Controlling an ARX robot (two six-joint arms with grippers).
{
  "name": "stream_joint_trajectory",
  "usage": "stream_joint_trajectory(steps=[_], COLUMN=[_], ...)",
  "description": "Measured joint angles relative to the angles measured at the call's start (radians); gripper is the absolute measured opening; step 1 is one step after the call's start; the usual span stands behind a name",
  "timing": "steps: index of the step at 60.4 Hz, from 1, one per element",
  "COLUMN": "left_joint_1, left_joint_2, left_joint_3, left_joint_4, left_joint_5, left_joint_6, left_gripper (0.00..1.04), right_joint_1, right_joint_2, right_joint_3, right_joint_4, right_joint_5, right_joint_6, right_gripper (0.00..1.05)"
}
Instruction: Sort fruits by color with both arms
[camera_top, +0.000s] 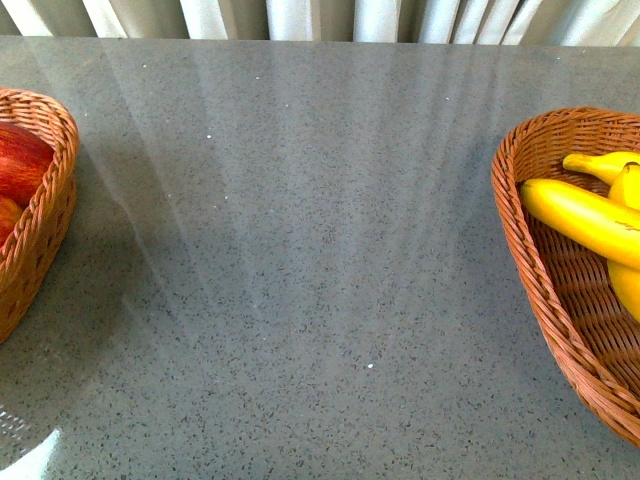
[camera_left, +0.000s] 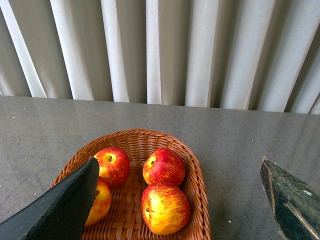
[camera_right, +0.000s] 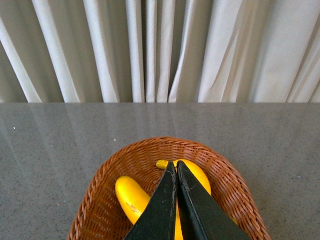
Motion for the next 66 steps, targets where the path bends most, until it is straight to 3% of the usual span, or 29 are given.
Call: stream_joint_trajectory(steps=[10,17,33,61,66], left_joint_1=[0.000,0.000,0.000,0.000,0.000], left_joint_2=[0.000,0.000,0.000,0.000,0.000], left_joint_3=[0.000,0.000,0.000,0.000,0.000], left_joint_4=[0.000,0.000,0.000,0.000,0.000], left_joint_5=[0.000,0.000,0.000,0.000,0.000], left_joint_6=[0.000,0.000,0.000,0.000,0.000], left_gripper=[0.96,0.96,0.96,0.96,0.96], right_joint_1=[0.000,0.000,0.000,0.000,0.000], right_joint_2=[-0.058,-0.194,-0.217,-0.218,-0.218], right_joint_3=[0.000,0.000,0.000,0.000,0.000], right_joint_4=[-0.060,-0.215,-0.224,-0.224,-0.224], right_joint_5=[0.000,0.000,0.000,0.000,0.000], right_joint_6=[0.000,0.000,0.000,0.000,0.001], right_gripper=[0.02,0.02,0.02,0.79,0.97])
